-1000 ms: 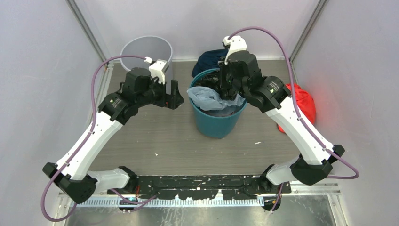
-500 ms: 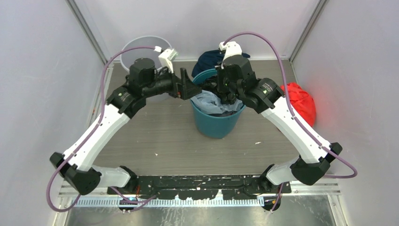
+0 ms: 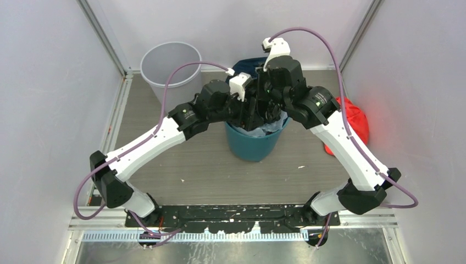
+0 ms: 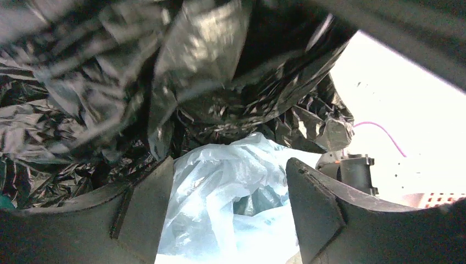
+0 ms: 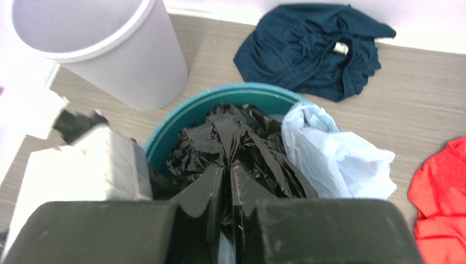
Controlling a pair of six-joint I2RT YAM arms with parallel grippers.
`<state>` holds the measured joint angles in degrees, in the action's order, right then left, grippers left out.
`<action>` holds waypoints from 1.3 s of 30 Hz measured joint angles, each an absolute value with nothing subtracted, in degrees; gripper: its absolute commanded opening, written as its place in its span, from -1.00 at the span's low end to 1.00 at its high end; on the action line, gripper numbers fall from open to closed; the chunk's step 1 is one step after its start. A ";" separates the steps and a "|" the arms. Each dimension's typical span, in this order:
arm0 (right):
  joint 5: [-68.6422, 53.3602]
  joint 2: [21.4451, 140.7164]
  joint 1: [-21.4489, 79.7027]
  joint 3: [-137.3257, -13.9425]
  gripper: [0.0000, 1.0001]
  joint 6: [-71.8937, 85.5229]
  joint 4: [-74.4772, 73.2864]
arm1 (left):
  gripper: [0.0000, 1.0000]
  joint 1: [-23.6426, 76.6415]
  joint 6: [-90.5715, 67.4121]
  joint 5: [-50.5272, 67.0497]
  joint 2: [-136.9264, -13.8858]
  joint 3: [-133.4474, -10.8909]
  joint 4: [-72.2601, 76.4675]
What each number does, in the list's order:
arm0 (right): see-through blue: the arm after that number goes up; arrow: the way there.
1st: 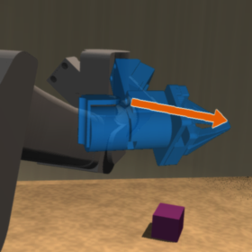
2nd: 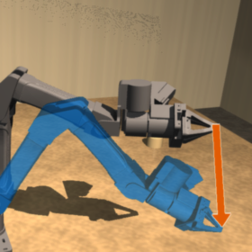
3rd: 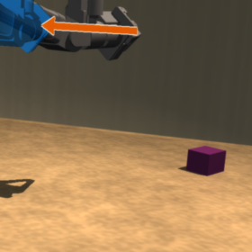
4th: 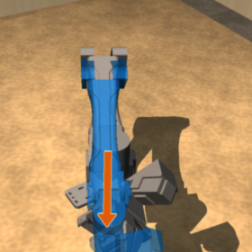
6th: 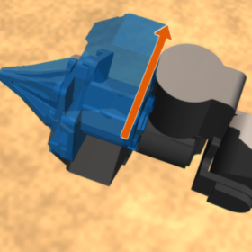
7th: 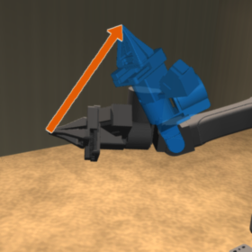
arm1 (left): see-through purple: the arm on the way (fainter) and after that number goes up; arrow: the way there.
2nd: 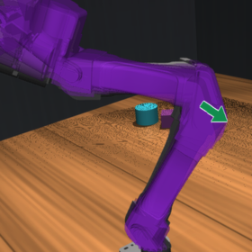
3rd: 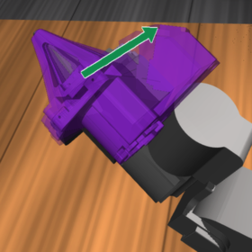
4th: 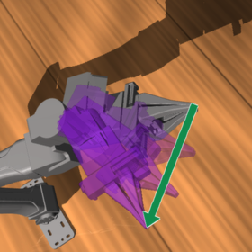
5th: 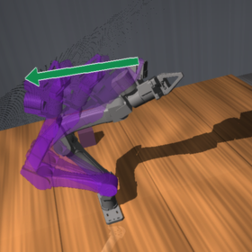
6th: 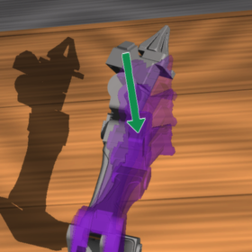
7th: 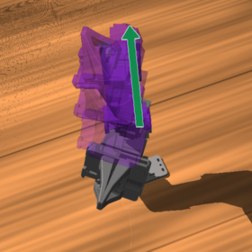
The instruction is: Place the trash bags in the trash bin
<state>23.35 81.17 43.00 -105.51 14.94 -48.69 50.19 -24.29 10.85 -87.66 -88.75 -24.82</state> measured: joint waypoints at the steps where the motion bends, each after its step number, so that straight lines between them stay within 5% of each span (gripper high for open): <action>1: 23.31 81.49 43.00 -106.65 -0.71 15.11 -48.69 | 0.50 50.61 -23.86 9.56 -87.39 -88.55 -24.82; 23: 24.97 91.18 42.94 -129.03 -0.72 15.31 -49.52 | 0.50 53.41 -20.49 -7.97 -80.99 -80.71 -26.11; 39: 26.48 90.19 42.89 -132.07 -0.71 15.07 -49.32 | 0.52 53.43 -20.05 -13.13 -80.93 -80.44 -27.51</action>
<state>26.48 90.19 42.89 -132.07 15.07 -49.32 53.43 -20.05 -13.13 -80.93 -80.44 -27.51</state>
